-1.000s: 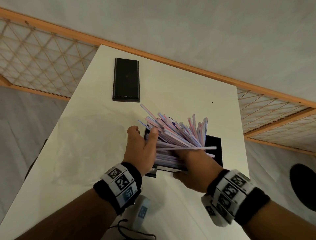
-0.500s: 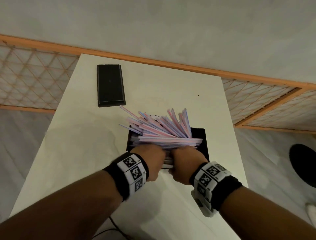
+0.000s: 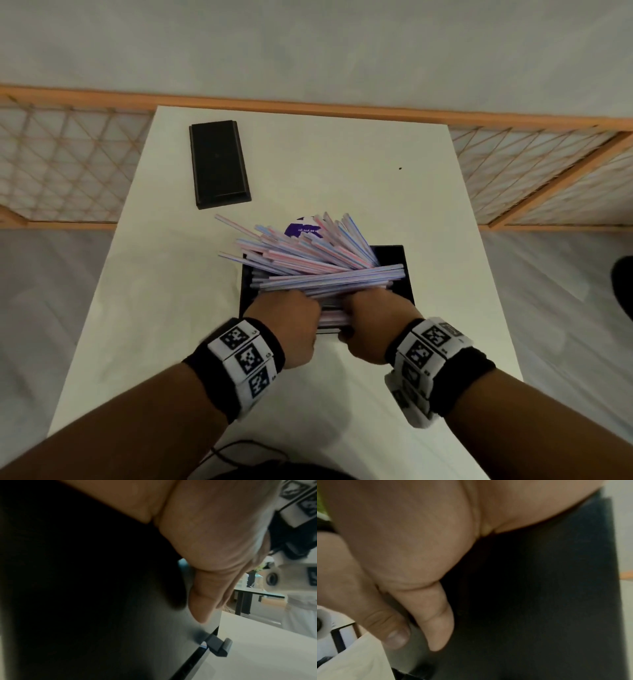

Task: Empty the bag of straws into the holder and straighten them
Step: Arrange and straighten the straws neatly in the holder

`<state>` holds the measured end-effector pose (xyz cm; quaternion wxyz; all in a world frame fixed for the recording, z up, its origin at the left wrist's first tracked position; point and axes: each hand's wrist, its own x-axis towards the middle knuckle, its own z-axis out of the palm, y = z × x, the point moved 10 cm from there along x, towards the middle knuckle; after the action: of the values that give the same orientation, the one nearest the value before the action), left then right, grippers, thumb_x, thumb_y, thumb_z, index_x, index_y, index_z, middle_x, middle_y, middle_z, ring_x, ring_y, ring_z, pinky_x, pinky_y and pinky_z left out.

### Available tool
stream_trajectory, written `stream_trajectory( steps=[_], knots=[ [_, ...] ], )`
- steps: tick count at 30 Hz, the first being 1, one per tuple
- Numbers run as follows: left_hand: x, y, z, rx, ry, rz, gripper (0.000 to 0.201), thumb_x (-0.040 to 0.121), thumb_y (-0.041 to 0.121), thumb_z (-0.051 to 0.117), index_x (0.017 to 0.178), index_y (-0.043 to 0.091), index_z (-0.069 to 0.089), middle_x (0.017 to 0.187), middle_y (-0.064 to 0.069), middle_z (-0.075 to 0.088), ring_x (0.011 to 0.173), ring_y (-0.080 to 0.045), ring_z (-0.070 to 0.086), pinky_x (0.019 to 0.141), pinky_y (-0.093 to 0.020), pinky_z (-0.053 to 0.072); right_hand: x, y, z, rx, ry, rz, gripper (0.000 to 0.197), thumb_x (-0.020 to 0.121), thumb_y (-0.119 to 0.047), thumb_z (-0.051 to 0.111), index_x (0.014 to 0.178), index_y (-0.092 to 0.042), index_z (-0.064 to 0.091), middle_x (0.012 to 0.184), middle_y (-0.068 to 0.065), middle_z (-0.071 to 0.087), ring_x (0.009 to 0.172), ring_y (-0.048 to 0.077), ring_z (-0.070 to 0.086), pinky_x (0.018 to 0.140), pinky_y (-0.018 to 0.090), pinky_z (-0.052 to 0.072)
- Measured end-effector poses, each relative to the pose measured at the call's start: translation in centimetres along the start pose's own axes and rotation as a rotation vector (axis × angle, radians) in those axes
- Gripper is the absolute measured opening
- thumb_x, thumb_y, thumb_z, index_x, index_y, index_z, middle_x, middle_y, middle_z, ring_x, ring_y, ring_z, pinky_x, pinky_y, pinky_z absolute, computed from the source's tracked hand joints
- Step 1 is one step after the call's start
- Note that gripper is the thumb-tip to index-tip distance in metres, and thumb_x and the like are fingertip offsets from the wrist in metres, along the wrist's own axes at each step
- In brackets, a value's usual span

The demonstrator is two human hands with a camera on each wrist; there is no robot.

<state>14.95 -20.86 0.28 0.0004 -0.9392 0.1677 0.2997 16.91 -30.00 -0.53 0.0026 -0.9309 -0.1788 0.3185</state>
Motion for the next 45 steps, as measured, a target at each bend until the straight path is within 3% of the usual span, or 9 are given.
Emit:
stream_trajectory(
  steps=[3,7,11,18,23,31,37,41,45],
  knots=[
    [-1.1,0.3,-1.2,0.028,0.153,-0.011,0.038,0.092,0.034,0.058,0.127,0.02,0.056,0.127,-0.004,0.059,0.12,-0.029,0.057,0.097,-0.04,0.049,-1.3,-0.7,-1.5,-0.089,0.147,-0.014,0.03,0.077,-0.04,0.06,0.101,-0.024,0.067,0.1,0.0,0.07,0.095,0.03,0.066,0.082,0.035,0.052],
    [-1.9,1.4,-1.9,-0.017,0.264,-0.024,0.055,0.088,0.03,0.062,0.138,0.017,0.043,0.136,-0.006,0.046,0.129,-0.03,0.043,0.105,-0.042,0.039,-3.2,-0.3,-3.7,-0.061,0.384,-0.023,0.034,0.054,-0.041,0.063,0.081,-0.021,0.068,0.083,0.002,0.067,0.077,0.034,0.063,0.068,0.039,0.053],
    [-1.1,2.0,-0.5,-0.003,0.179,-0.049,0.061,0.089,0.026,0.063,0.143,0.012,0.039,0.14,-0.011,0.043,0.132,-0.034,0.039,0.109,-0.047,0.034,-1.0,-0.2,-0.6,-0.027,0.121,-0.044,0.045,0.07,-0.047,0.059,0.109,-0.026,0.065,0.116,-0.003,0.064,0.109,0.028,0.061,0.089,0.037,0.053],
    [-0.7,0.9,0.0,-0.084,0.138,-0.076,0.051,0.086,0.033,0.064,0.132,0.016,0.05,0.132,-0.008,0.051,0.125,-0.033,0.049,0.102,-0.045,0.043,-0.3,-0.3,0.1,-0.092,0.104,-0.001,0.059,0.077,-0.053,0.062,0.13,-0.032,0.05,0.132,-0.006,0.048,0.128,0.024,0.044,0.103,0.041,0.041],
    [-0.1,-0.2,0.0,-0.112,0.07,-0.069,0.046,0.084,0.043,0.066,0.123,0.022,0.058,0.127,-0.004,0.058,0.121,-0.028,0.056,0.101,-0.042,0.048,0.3,0.0,0.1,-0.032,0.056,0.013,0.052,0.069,-0.052,0.06,0.117,-0.032,0.059,0.121,-0.006,0.062,0.111,0.023,0.06,0.093,0.035,0.05],
    [0.1,-1.0,1.2,-0.115,-0.042,-0.052,0.04,0.082,0.049,0.066,0.115,0.026,0.062,0.113,0.003,0.064,0.106,-0.023,0.065,0.086,-0.034,0.052,0.5,0.4,0.9,0.024,-0.04,0.037,0.034,0.066,-0.042,0.06,0.096,-0.026,0.063,0.092,-0.007,0.066,0.086,0.022,0.066,0.075,0.032,0.057],
    [-0.1,-1.4,1.4,-0.146,-0.089,-0.067,0.027,0.084,0.046,0.061,0.102,0.026,0.064,0.092,0.004,0.061,0.094,-0.023,0.067,0.083,-0.037,0.058,0.1,0.2,1.0,0.019,-0.05,0.021,0.029,0.073,-0.04,0.062,0.097,-0.024,0.064,0.097,-0.003,0.068,0.091,0.024,0.065,0.078,0.033,0.056],
    [-0.6,-1.3,0.7,-0.102,-0.026,-0.07,0.03,0.085,0.049,0.059,0.102,0.025,0.066,0.1,0.003,0.069,0.096,-0.024,0.068,0.083,-0.035,0.057,-1.0,-0.1,0.0,0.001,-0.038,-0.015,0.031,0.079,-0.045,0.062,0.103,-0.025,0.063,0.104,-0.002,0.067,0.099,0.024,0.065,0.081,0.032,0.054],
    [-2.3,-1.0,-2.0,-0.045,0.207,-0.063,0.036,0.085,0.05,0.063,0.11,0.025,0.063,0.106,0.004,0.068,0.101,-0.025,0.067,0.081,-0.034,0.052,-3.8,-0.4,-2.7,-0.027,0.203,-0.061,0.034,0.073,-0.042,0.063,0.102,-0.024,0.064,0.103,-0.003,0.068,0.094,0.029,0.066,0.078,0.035,0.052]
  ],
)
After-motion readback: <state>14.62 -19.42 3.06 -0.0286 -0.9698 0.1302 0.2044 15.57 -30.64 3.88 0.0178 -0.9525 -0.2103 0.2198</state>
